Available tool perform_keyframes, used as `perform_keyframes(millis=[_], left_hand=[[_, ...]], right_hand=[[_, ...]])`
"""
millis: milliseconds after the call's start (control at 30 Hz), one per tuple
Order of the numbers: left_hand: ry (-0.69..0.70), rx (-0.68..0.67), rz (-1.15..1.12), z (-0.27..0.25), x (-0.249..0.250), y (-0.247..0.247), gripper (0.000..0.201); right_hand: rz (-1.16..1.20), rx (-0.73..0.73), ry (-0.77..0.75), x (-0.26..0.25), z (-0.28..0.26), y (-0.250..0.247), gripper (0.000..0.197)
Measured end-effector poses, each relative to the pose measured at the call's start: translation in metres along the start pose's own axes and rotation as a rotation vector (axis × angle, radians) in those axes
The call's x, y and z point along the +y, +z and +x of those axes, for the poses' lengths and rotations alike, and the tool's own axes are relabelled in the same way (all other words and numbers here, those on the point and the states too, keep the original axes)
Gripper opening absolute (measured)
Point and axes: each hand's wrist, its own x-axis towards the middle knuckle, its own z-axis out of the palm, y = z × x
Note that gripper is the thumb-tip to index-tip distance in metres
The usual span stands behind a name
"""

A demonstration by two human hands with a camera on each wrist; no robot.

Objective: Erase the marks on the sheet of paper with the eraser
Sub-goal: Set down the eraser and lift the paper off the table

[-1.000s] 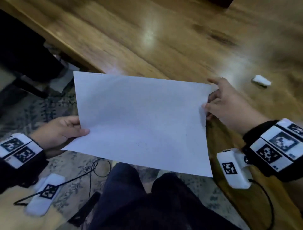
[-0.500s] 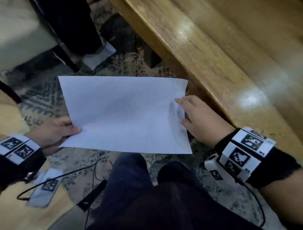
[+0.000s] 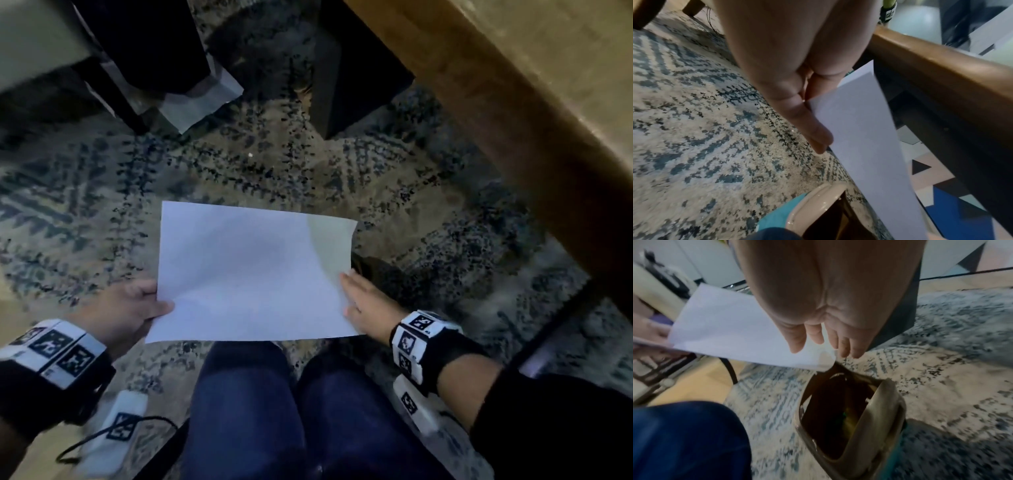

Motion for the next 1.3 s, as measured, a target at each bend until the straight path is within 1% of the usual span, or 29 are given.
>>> perform_keyframes(millis=[67, 133, 233, 300, 400, 500, 567, 600, 633, 667, 733, 767, 800, 833, 867, 933, 967, 1000, 1033, 1067, 1100, 1133, 1167, 1200, 1233, 1300], left_hand=[[-0.004, 0.041, 0.039, 0.014, -0.002, 0.002, 0.028], [-0.025, 0.026, 0.063, 0.020, -0.003, 0.006, 0.031], [-0.030, 0.028, 0.108, 0.030, -0.006, 0.013, 0.033], [-0.029, 0.021, 0.076, 0.031, -0.006, 0.019, 0.032], [-0.016, 0.075, 0.061, 0.034, -0.007, 0.028, 0.028], [0.034, 0.091, 0.083, 0.030, -0.005, 0.045, 0.040], [0.064, 0.059, 0.041, 0.025, -0.003, 0.059, 0.044], [0.067, 0.048, 0.013, 0.023, -0.003, 0.063, 0.043], [0.067, 0.050, -0.008, 0.022, -0.005, 0.066, 0.042], [0.069, 0.056, -0.019, 0.020, -0.006, 0.068, 0.041], [0.077, 0.073, -0.009, 0.015, -0.006, 0.069, 0.039], [0.078, 0.081, -0.009, 0.013, -0.006, 0.070, 0.039], [0.077, 0.088, -0.011, 0.011, -0.005, 0.072, 0.040], [0.078, 0.088, -0.003, 0.009, -0.005, 0.075, 0.039], [0.083, 0.086, 0.002, 0.009, -0.004, 0.078, 0.039], [0.097, 0.075, 0.022, 0.008, -0.003, 0.086, 0.039], [0.106, 0.067, 0.036, 0.007, -0.002, 0.088, 0.040], [0.117, 0.053, 0.031, 0.006, -0.001, 0.089, 0.043], [0.120, 0.029, -0.003, 0.002, 0.000, 0.088, 0.046], [0.114, -0.011, -0.052, -0.002, 0.002, 0.087, 0.050], [0.108, -0.053, -0.088, -0.008, 0.005, 0.085, 0.052], [0.104, -0.090, -0.109, -0.013, 0.007, 0.083, 0.052], [0.101, -0.116, -0.117, -0.016, 0.009, 0.083, 0.052], [0.098, -0.134, -0.121, -0.017, 0.010, 0.082, 0.052], [0.090, -0.143, -0.114, -0.016, 0.010, 0.083, 0.051], [0.079, -0.155, -0.094, -0.015, 0.012, 0.087, 0.054]], right_hand=[[-0.075, -0.015, -0.029, 0.001, 0.022, 0.013, 0.067], [-0.153, -0.043, -0.055, 0.000, 0.037, 0.029, 0.071], [-0.192, -0.050, -0.129, -0.005, 0.050, 0.049, 0.074], [-0.199, -0.030, -0.229, -0.013, 0.056, 0.055, 0.074], [-0.178, 0.020, -0.406, -0.036, 0.060, 0.054, 0.071], [-0.092, 0.022, -0.555, -0.068, 0.054, 0.056, 0.070], [-0.029, -0.007, -0.633, -0.082, 0.047, 0.063, 0.068], [0.001, -0.032, -0.634, -0.080, 0.047, 0.068, 0.067], [0.031, -0.050, -0.590, -0.071, 0.050, 0.071, 0.066], [0.055, -0.059, -0.487, -0.057, 0.057, 0.073, 0.065], [0.060, -0.047, -0.160, -0.025, 0.072, 0.067, 0.061], [0.039, -0.017, 0.001, -0.010, 0.077, 0.061, 0.061], [0.014, 0.013, 0.098, -0.001, 0.078, 0.055, 0.063], [0.010, 0.026, 0.098, -0.001, 0.075, 0.052, 0.065], [0.033, 0.035, -0.010, -0.009, 0.069, 0.051, 0.067], [0.108, 0.005, -0.338, -0.042, 0.053, 0.056, 0.069], [0.133, -0.026, -0.461, -0.055, 0.046, 0.062, 0.068], [0.154, -0.035, -0.509, -0.058, 0.048, 0.069, 0.066], [0.191, -0.034, -0.458, -0.050, 0.057, 0.073, 0.065], [0.210, -0.038, -0.300, -0.038, 0.066, 0.072, 0.064], [0.200, -0.027, -0.108, -0.021, 0.075, 0.071, 0.063], [0.188, 0.007, 0.052, -0.005, 0.079, 0.066, 0.064], [0.183, 0.044, 0.123, 0.006, 0.080, 0.060, 0.065], [0.182, 0.074, 0.109, 0.008, 0.078, 0.054, 0.065], [0.184, 0.100, 0.033, 0.001, 0.074, 0.049, 0.066], [0.228, 0.139, -0.237, -0.037, 0.057, 0.043, 0.069]])
